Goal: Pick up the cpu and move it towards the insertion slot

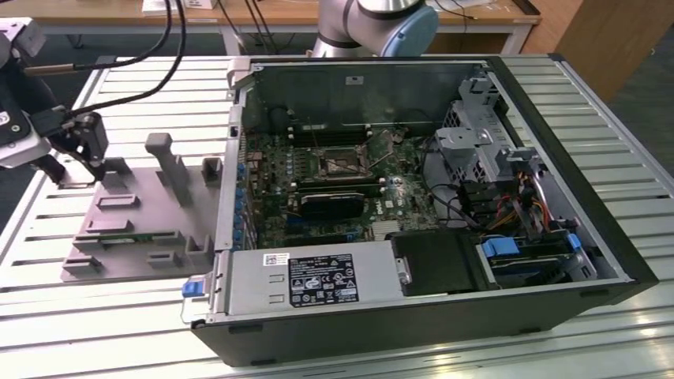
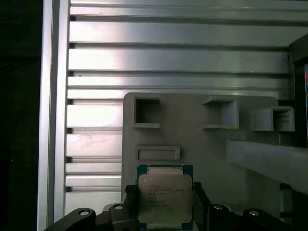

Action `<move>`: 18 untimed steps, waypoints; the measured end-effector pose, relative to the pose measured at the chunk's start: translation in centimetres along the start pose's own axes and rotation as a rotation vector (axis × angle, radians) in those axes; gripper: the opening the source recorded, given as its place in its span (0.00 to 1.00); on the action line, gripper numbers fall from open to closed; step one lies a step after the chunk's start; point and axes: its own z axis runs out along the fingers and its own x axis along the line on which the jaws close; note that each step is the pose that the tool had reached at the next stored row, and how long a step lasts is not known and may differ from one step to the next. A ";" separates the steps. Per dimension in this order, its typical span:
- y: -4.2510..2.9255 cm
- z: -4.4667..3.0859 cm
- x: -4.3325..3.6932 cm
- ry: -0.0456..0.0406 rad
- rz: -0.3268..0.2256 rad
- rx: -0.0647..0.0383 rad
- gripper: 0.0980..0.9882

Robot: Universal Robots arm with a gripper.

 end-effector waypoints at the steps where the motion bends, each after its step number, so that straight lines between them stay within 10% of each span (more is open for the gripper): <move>1: 0.02 -0.27 -0.01 -0.0001 0.000 0.000 0.50; 18: 0.37 -5.73 -0.23 -0.0045 0.000 0.000 0.50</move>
